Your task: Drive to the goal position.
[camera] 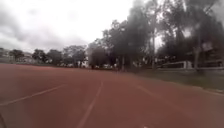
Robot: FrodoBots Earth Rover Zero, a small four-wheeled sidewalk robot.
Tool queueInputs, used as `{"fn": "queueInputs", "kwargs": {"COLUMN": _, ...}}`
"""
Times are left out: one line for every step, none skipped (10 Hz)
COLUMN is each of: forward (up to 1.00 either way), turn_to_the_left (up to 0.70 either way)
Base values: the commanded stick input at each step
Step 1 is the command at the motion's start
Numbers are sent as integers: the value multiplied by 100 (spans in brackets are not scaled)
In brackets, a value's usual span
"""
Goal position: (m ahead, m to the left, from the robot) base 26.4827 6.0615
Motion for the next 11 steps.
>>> {"fn": "queueInputs", "kwargs": {"forward": 67, "turn_to_the_left": 0}}
{"fn": "queueInputs", "kwargs": {"forward": 67, "turn_to_the_left": 0}}
{"fn": "queueInputs", "kwargs": {"forward": 67, "turn_to_the_left": 0}}
{"fn": "queueInputs", "kwargs": {"forward": 67, "turn_to_the_left": 0}}
{"fn": "queueInputs", "kwargs": {"forward": 67, "turn_to_the_left": 0}}
{"fn": "queueInputs", "kwargs": {"forward": 67, "turn_to_the_left": 0}}
{"fn": "queueInputs", "kwargs": {"forward": 67, "turn_to_the_left": 0}}
{"fn": "queueInputs", "kwargs": {"forward": 67, "turn_to_the_left": 0}}
{"fn": "queueInputs", "kwargs": {"forward": 67, "turn_to_the_left": 0}}
{"fn": "queueInputs", "kwargs": {"forward": 67, "turn_to_the_left": 0}}
{"fn": "queueInputs", "kwargs": {"forward": 67, "turn_to_the_left": 0}}
